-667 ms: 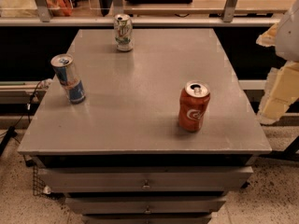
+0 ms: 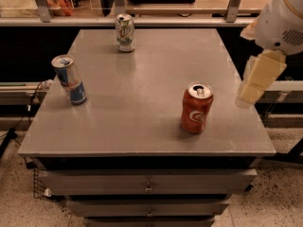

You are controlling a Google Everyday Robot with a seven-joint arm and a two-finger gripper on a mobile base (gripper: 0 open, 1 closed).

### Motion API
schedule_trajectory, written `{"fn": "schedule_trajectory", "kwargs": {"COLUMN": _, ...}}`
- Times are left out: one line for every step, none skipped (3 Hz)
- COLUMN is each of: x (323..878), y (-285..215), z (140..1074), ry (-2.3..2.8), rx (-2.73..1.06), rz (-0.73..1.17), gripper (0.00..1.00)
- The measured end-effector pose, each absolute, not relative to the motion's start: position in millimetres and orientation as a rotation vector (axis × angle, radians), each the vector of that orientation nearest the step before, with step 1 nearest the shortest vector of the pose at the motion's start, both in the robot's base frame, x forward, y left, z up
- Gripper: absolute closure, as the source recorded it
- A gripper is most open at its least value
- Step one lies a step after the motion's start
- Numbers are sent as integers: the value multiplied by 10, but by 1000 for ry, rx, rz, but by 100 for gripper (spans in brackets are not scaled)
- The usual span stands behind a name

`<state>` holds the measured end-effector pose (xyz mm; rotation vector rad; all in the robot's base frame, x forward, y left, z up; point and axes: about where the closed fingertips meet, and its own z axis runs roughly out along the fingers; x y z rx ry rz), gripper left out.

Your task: Knock 7up can over

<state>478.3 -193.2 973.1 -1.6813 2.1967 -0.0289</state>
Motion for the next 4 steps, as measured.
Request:
{"fn": "schedule_trajectory", "kwargs": {"x": 5485, "y": -1359, "z": 9754, "ry": 2141, "rx": -1626, "rz": 102, "gripper": 0}}
{"fn": "schedule_trajectory", "kwargs": {"x": 5964, "y": -813, "z": 9898, "ry": 2082, "rx": -1570, "rz": 179, "gripper": 0}}
{"fn": "schedule_trajectory", "kwargs": {"x": 5961, "y": -815, "z": 9893, "ry": 2082, "rx": -1570, "rz": 179, "gripper": 0}}
{"fn": "schedule_trajectory", "kwargs": {"x": 6094, "y": -731, "z": 9886, "ry": 2035, "rx": -1502, "rz": 217, "gripper": 0}}
